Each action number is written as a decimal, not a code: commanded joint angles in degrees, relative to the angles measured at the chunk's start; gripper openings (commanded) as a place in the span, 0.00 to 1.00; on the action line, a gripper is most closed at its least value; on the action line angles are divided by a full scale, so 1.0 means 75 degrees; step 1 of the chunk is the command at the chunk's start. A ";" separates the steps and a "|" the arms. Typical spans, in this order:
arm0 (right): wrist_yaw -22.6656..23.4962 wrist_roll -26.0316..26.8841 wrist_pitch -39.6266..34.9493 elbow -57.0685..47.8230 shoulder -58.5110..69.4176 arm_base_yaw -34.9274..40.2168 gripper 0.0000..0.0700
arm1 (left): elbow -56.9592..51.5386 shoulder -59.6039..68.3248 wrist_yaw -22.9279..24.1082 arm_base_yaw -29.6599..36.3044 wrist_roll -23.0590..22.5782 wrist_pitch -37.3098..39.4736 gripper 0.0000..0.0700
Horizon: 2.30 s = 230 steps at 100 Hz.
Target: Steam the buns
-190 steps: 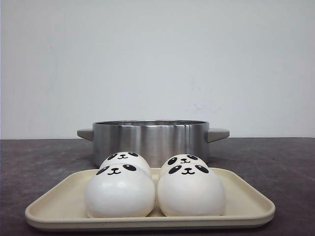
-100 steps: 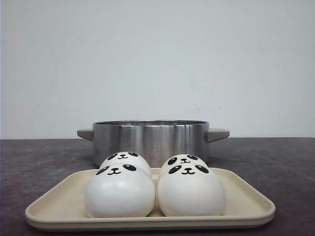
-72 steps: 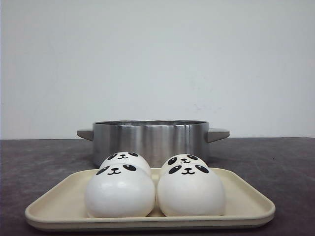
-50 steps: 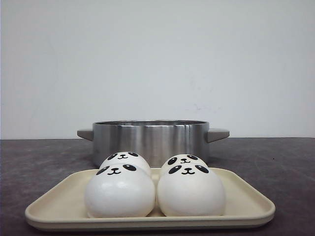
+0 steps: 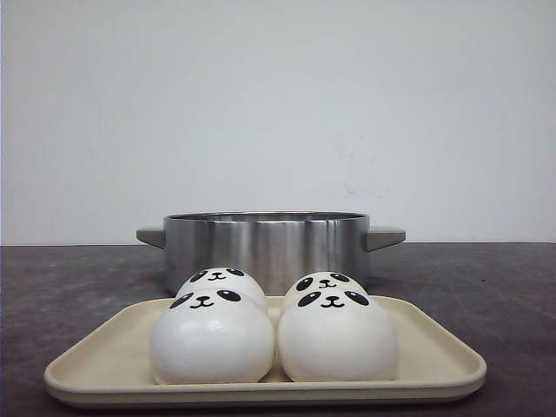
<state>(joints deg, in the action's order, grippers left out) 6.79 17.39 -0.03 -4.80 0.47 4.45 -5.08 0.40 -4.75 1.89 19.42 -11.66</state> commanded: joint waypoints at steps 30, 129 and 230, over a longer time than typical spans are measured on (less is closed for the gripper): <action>0.0393 -0.1177 -0.2605 -0.3911 0.2224 0.0003 0.01 | -0.2975 0.1868 -0.1209 0.0000 -0.0801 -0.0889 0.00; 0.1950 -0.0737 -0.3564 -0.6589 0.5010 0.0766 1.00 | -0.6478 0.4605 -0.1431 0.0769 -0.1239 -0.2390 0.85; 0.0370 0.0828 -0.6481 -0.8976 1.3123 0.4762 0.94 | -0.6478 0.4587 -0.1343 0.2646 -0.1241 -0.2736 0.73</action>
<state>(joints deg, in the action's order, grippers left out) 9.43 22.92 -49.06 -71.11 96.53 39.70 -53.04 34.70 -14.98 21.26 10.46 -32.77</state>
